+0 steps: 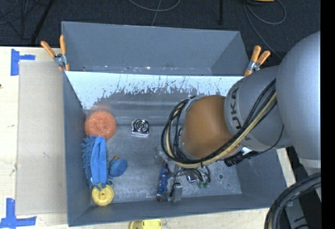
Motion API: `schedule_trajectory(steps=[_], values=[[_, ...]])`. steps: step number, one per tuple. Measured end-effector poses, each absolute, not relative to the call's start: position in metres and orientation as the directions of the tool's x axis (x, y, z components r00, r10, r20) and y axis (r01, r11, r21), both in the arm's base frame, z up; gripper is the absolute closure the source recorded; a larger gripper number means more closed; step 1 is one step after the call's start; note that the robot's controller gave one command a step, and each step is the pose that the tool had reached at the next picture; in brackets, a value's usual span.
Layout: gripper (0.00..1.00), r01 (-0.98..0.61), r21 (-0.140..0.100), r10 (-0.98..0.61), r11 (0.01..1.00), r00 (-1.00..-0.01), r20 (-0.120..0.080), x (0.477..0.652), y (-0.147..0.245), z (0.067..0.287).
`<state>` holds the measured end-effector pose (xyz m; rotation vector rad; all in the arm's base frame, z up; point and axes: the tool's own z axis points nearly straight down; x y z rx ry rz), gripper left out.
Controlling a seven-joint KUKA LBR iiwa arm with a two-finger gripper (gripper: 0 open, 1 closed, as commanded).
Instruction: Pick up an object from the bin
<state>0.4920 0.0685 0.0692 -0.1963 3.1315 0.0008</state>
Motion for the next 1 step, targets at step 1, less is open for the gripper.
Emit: schedule_trajectory(steps=[1], values=[[0.00, -0.019, 0.001, -0.019, 1.000, -1.000, 0.001, 0.4838, 0.0483, 0.0866]])
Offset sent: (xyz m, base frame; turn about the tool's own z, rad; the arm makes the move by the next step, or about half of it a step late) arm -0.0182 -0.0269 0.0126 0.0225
